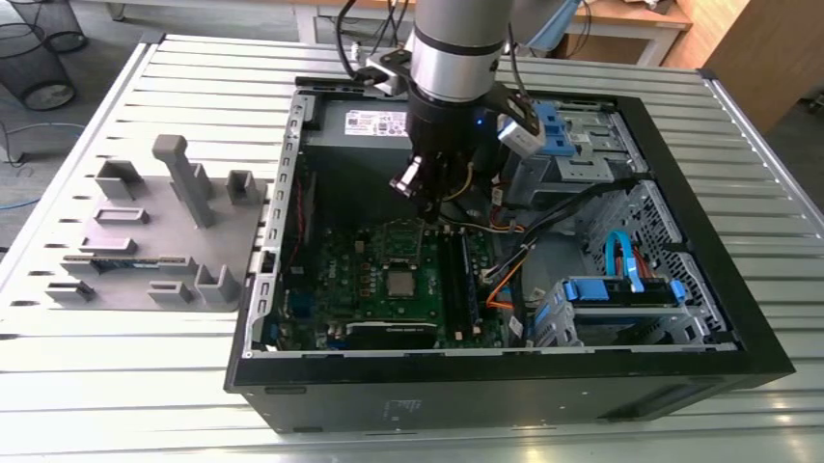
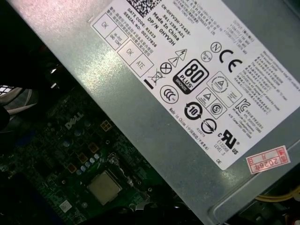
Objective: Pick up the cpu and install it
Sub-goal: 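Close the cpu cover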
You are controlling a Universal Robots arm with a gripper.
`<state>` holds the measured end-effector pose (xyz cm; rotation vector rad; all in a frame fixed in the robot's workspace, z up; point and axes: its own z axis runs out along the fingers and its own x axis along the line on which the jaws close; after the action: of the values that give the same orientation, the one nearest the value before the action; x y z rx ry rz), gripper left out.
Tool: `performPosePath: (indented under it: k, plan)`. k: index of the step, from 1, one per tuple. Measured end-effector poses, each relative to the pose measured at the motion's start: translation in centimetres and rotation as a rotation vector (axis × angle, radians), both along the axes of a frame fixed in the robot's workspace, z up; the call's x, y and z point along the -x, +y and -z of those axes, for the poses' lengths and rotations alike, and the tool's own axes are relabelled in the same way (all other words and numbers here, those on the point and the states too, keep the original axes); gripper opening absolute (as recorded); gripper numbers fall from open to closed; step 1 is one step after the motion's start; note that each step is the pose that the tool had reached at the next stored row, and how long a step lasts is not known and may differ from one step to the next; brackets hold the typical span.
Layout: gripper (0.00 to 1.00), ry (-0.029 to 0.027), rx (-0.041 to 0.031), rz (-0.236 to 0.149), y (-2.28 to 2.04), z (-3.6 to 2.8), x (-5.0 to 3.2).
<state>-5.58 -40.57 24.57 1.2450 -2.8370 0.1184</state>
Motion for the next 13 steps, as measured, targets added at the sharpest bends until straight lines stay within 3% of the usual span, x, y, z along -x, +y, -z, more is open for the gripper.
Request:
performPosePath:
  k: [13]
  plan:
    - [0.11, -0.0023, -0.0012, -0.001, -0.21, -0.05, 0.05]
